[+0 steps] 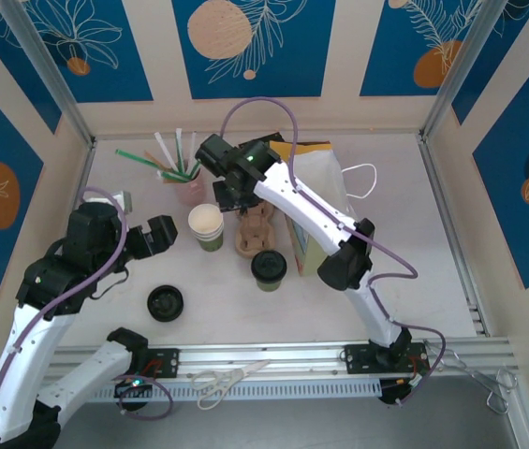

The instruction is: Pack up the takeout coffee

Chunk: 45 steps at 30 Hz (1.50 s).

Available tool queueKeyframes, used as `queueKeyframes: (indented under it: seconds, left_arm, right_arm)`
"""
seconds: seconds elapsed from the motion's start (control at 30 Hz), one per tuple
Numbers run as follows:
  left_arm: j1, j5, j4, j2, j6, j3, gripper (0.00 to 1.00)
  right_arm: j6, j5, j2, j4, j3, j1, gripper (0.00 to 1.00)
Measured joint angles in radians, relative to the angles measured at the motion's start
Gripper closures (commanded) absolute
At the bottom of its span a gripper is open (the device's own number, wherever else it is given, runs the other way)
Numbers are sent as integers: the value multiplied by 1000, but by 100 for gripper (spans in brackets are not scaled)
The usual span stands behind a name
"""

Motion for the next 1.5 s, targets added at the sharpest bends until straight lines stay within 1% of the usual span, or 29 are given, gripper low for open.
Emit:
queueKeyframes:
  seconds: [0.3,0.5,0.8,1.03,1.5]
  left_arm:
    - [0,54,24,-2,0,-27,0]
    - [0,74,39,-1,0,-32,0]
    - [0,93,50,6,1,-44,0]
    - [0,101,65,13,1,-45,0]
    - [0,113,83,28,2,-55,0]
  right_arm:
    - [27,-87,2,48,-147,-86,59]
    - [48,-142,10,91,-226,-120,60]
    - [81,-187,61,117,-246,-140,62]
    - [93,-191,69,134,-278,-154,62]
    - [108,-199,117,141,-279,-167,61]
